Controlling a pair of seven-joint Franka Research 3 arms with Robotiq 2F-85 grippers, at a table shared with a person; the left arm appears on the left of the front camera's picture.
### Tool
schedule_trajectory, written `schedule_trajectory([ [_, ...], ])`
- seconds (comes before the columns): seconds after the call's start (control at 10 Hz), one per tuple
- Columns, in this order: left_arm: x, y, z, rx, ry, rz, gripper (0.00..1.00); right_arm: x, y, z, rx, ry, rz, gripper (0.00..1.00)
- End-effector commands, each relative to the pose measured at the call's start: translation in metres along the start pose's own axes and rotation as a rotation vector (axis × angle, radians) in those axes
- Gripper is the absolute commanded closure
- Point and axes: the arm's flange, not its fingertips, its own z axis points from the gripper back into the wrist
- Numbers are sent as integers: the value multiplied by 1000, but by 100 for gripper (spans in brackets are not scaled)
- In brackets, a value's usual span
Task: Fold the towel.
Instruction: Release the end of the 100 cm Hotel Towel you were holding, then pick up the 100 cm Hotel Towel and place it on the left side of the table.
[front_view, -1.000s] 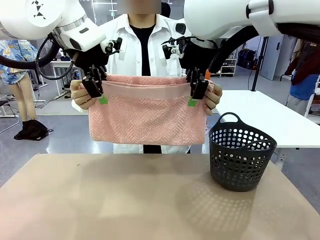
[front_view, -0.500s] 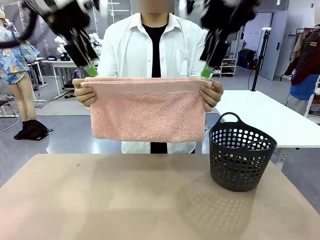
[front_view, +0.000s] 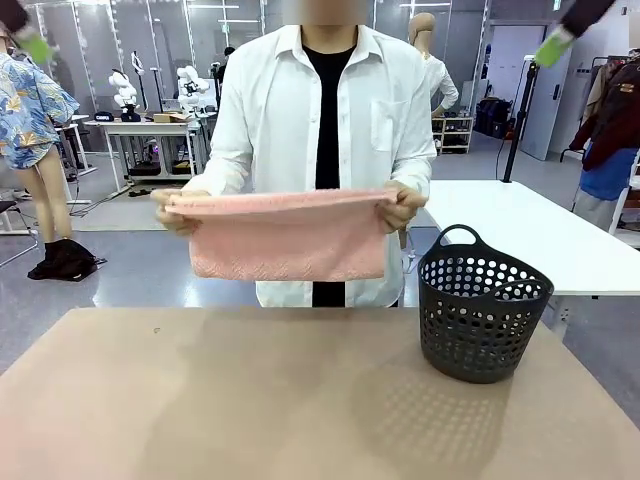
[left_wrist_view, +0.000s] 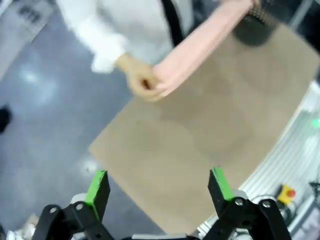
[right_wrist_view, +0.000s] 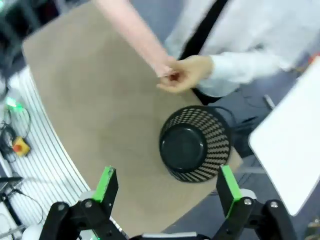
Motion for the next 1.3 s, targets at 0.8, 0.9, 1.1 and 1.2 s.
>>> schedule_trajectory([
  [0.8, -63, 35, 35, 85, -50, 257, 0, -44, 7, 45, -159, -95, -179, 0],
  [0.9, -63, 35, 35, 85, -50, 257, 0, -44, 7, 45, -159, -95, -179, 0],
  [1.1, -63, 35, 35, 85, -50, 257, 0, -44, 7, 45, -159, -95, -179, 0],
  [1.2, -63, 35, 35, 85, -50, 257, 0, -44, 7, 45, -159, -95, -179, 0],
])
